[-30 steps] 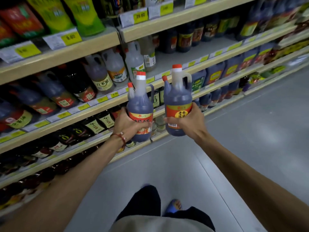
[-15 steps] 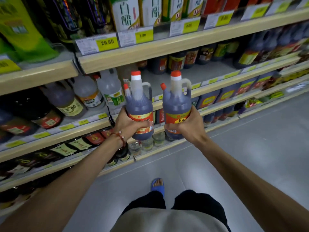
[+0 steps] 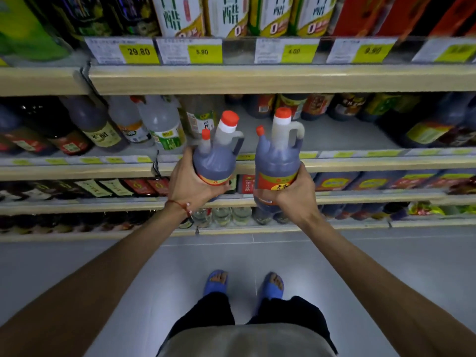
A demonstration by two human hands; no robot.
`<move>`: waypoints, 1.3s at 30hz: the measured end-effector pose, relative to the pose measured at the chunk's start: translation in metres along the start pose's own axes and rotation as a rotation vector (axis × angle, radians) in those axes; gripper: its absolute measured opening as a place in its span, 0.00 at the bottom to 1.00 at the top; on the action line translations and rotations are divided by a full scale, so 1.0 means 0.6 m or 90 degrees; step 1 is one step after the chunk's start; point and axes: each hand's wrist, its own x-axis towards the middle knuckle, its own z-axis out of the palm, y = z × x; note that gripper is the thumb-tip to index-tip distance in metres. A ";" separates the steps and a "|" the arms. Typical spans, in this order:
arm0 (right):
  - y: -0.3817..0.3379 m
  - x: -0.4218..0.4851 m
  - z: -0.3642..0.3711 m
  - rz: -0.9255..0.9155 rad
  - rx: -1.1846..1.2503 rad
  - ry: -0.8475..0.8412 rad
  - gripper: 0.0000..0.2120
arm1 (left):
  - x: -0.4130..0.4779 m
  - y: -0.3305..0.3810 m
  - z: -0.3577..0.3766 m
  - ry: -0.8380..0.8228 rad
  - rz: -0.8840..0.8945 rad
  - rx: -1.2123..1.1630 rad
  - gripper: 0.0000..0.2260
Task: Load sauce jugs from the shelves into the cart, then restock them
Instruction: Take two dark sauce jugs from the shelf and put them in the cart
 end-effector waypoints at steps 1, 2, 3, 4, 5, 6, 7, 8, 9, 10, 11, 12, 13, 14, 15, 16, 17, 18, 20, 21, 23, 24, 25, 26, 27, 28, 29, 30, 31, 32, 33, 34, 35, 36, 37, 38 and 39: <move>0.005 0.005 -0.008 -0.006 0.000 -0.010 0.41 | -0.006 0.006 0.006 0.011 -0.004 0.014 0.42; 0.009 0.009 -0.015 -0.011 -0.001 -0.020 0.41 | -0.013 0.011 0.013 0.021 -0.012 0.027 0.41; 0.013 0.012 -0.021 -0.016 0.001 -0.027 0.40 | -0.018 0.014 0.020 0.032 -0.021 0.036 0.41; 0.017 0.015 -0.025 -0.021 0.003 -0.033 0.40 | -0.024 0.015 0.026 0.044 -0.025 0.043 0.40; 0.020 0.017 -0.028 -0.029 0.010 -0.035 0.40 | -0.030 0.017 0.032 0.054 -0.025 0.049 0.40; 0.022 0.019 -0.030 -0.036 0.017 -0.034 0.40 | -0.035 0.020 0.037 0.060 -0.019 0.056 0.40; 0.023 0.020 -0.031 -0.041 0.024 -0.029 0.40 | -0.038 0.022 0.042 0.064 -0.012 0.064 0.40; 0.025 0.023 -0.032 -0.047 0.033 -0.024 0.39 | -0.039 0.025 0.046 0.070 -0.007 0.065 0.40; 0.028 0.026 -0.030 -0.052 0.039 -0.018 0.39 | -0.037 0.026 0.050 0.077 -0.003 0.062 0.40; 0.030 0.029 -0.029 -0.057 0.045 -0.013 0.39 | -0.035 0.026 0.055 0.084 0.004 0.055 0.41; 0.032 0.032 -0.028 -0.066 0.051 -0.006 0.39 | -0.030 0.026 0.059 0.089 0.017 0.043 0.42; 0.036 0.037 -0.027 -0.078 0.054 0.004 0.38 | -0.022 0.027 0.064 0.094 0.034 0.027 0.43; 0.039 0.041 -0.026 -0.089 0.056 0.012 0.38 | -0.013 0.028 0.069 0.099 0.050 0.008 0.44; 0.043 0.044 -0.025 -0.100 0.057 0.018 0.38 | -0.003 0.027 0.073 0.104 0.065 -0.010 0.44; 0.045 0.048 -0.023 -0.110 0.058 0.024 0.39 | 0.008 0.028 0.077 0.109 0.079 -0.023 0.44; 0.048 0.052 -0.021 -0.120 0.059 0.031 0.39 | 0.021 0.027 0.081 0.113 0.096 -0.030 0.44; 0.051 0.056 -0.019 -0.128 0.061 0.038 0.39 | 0.034 0.026 0.084 0.114 0.112 -0.038 0.43; 0.054 0.062 -0.017 -0.136 0.061 0.044 0.39 | 0.047 0.026 0.088 0.114 0.128 -0.046 0.43; 0.063 0.075 -0.012 -0.154 0.056 0.059 0.39 | 0.073 0.025 0.095 0.120 0.154 -0.059 0.42; 0.066 0.080 -0.011 -0.160 0.057 0.067 0.39 | 0.084 0.024 0.099 0.128 0.161 -0.066 0.41; 0.072 0.091 -0.009 -0.169 0.060 0.075 0.39 | 0.106 0.024 0.108 0.141 0.169 -0.078 0.40; 0.074 0.095 -0.009 -0.175 0.058 0.076 0.39 | 0.117 0.023 0.112 0.147 0.171 -0.083 0.40; 0.075 0.098 -0.010 -0.182 0.056 0.076 0.39 | 0.129 0.021 0.116 0.153 0.172 -0.087 0.39; 0.077 0.101 -0.011 -0.188 0.052 0.076 0.38 | 0.140 0.017 0.121 0.154 0.170 -0.090 0.39; 0.078 0.103 -0.012 -0.198 0.050 0.075 0.38 | 0.152 0.013 0.125 0.151 0.169 -0.090 0.40; 0.078 0.106 -0.012 -0.205 0.048 0.076 0.38 | 0.162 0.009 0.130 0.148 0.170 -0.089 0.41; 0.079 0.109 -0.012 -0.210 0.049 0.079 0.39 | 0.173 0.003 0.135 0.145 0.174 -0.083 0.42; 0.080 0.112 -0.012 -0.213 0.050 0.082 0.39 | 0.181 -0.001 0.139 0.142 0.177 -0.077 0.43; 0.079 0.115 -0.011 -0.216 0.051 0.086 0.39 | 0.186 -0.003 0.143 0.139 0.179 -0.075 0.43; 0.078 0.118 -0.009 -0.219 0.051 0.089 0.38 | 0.191 -0.006 0.146 0.139 0.177 -0.078 0.44; 0.078 0.121 -0.007 -0.221 0.052 0.092 0.38 | 0.195 -0.007 0.150 0.140 0.175 -0.084 0.44; 0.078 0.125 -0.006 -0.223 0.057 0.095 0.39 | 0.200 -0.009 0.153 0.139 0.168 -0.087 0.44; 0.078 0.128 -0.004 -0.223 0.063 0.097 0.39 | 0.204 -0.010 0.156 0.133 0.159 -0.088 0.44; 0.078 0.131 -0.002 -0.222 0.068 0.098 0.40 | 0.209 -0.011 0.158 0.125 0.148 -0.091 0.43; 0.078 0.132 0.000 -0.221 0.073 0.097 0.40 | 0.215 -0.015 0.161 0.117 0.137 -0.096 0.43; 0.078 0.134 0.003 -0.220 0.076 0.097 0.41 | 0.219 -0.016 0.162 0.112 0.127 -0.102 0.44; 0.078 0.135 0.005 -0.220 0.079 0.096 0.42 | 0.223 -0.019 0.164 0.111 0.118 -0.106 0.44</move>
